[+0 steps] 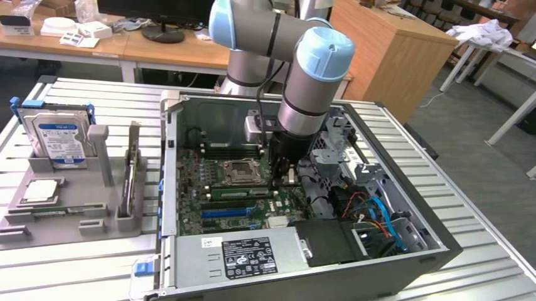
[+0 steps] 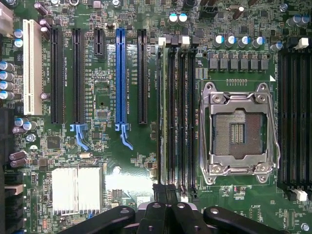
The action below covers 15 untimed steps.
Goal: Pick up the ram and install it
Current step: 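Press down the ram until it locks into place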
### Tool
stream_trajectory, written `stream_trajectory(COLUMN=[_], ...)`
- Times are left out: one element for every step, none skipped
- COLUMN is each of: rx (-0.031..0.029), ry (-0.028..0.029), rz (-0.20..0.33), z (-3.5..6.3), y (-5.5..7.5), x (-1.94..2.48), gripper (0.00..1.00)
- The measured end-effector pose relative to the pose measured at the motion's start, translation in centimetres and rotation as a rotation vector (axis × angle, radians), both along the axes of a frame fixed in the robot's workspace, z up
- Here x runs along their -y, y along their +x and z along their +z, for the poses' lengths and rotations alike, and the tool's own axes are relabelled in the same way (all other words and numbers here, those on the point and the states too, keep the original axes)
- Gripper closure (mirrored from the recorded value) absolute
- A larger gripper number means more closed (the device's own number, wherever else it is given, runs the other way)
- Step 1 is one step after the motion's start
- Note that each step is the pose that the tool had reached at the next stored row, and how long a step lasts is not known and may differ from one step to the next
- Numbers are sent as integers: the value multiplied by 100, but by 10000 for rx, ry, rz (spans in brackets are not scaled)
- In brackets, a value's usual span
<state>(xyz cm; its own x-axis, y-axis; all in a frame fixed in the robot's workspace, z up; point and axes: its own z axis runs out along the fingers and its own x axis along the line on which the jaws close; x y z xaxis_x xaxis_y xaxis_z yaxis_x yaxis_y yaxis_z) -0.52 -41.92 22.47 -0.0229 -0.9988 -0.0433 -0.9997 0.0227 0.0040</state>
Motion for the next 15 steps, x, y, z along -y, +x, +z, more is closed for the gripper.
stream_trajectory(rx=[2,1,0,-1,-1,-1,0,0,2,1,0,0,0,0,0], ry=[2,1,0,1,0,2,3,4,5,6,4,4,4,4,3], rz=[0,-1,0,-1,-1,-1,-1,0,0,-1,0,-1,-1,-1,-1], z=[-4,-10,-12,-13,-13,-14,-15,-15,-18,-21,-21,-21,-21,-21,-21], y=[0,0,0,0,0,0,0,0,0,0,0,0,0,0,0], x=[0,0,1,1,1,1,1,1,1,1,2,2,1,2,2], gripper=[89,89,89,89,89,89,89,89,89,89,89,89,89,89,89])
